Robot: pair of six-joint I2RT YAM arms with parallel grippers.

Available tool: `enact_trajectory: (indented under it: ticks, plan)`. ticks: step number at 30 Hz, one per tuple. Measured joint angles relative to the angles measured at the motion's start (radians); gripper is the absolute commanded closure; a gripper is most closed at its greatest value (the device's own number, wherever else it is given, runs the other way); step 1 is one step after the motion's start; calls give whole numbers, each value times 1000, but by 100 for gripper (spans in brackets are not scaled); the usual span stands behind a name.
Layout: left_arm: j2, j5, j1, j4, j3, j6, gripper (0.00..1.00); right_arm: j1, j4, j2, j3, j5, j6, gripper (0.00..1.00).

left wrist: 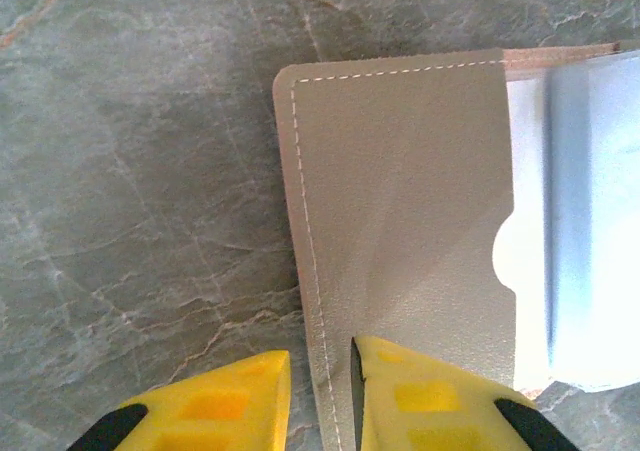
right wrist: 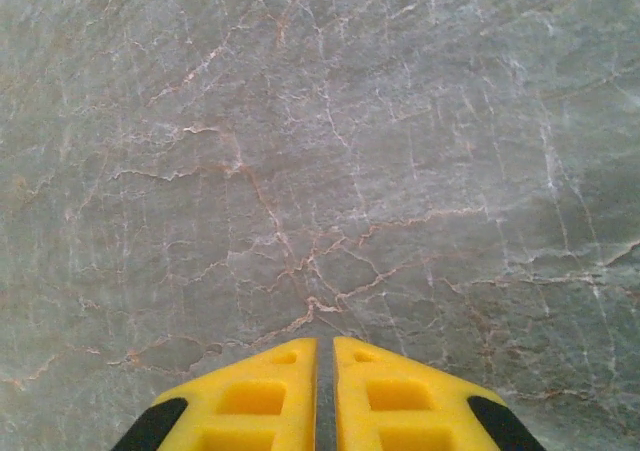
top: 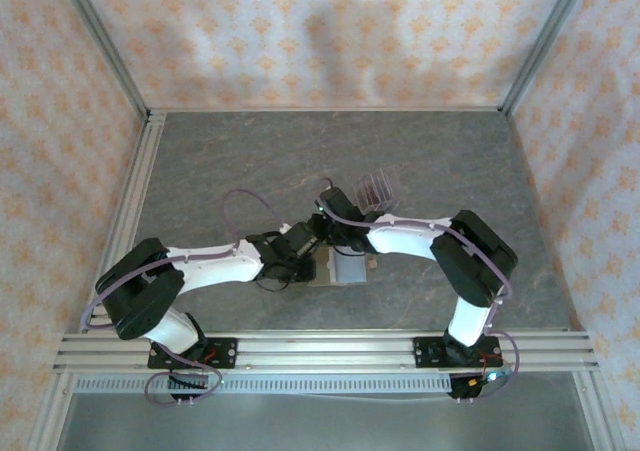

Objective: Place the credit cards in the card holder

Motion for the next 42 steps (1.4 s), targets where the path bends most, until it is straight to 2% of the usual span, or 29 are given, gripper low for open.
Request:
enact_trajectory:
  ticks: [4,8,15,20,32,42]
  plan:
    - [-14,0,0,-6,0,5,75,-1,-56,-18,10,43,-32,85]
    - [-16,-2,0,-14,0,13,75,-9,-121,-103,-15,91,-58,82]
    - [-16,-11,0,-41,24,34,75,-20,-166,-291,-173,151,-64,77]
    - [0,-12,0,-52,76,51,75,-20,-206,-367,-289,174,-54,67]
    - [126,-11,0,-51,132,61,76,-20,-222,-412,-385,172,-34,65]
    - [138,-11,0,-49,139,61,76,17,-208,-373,-387,173,-34,64]
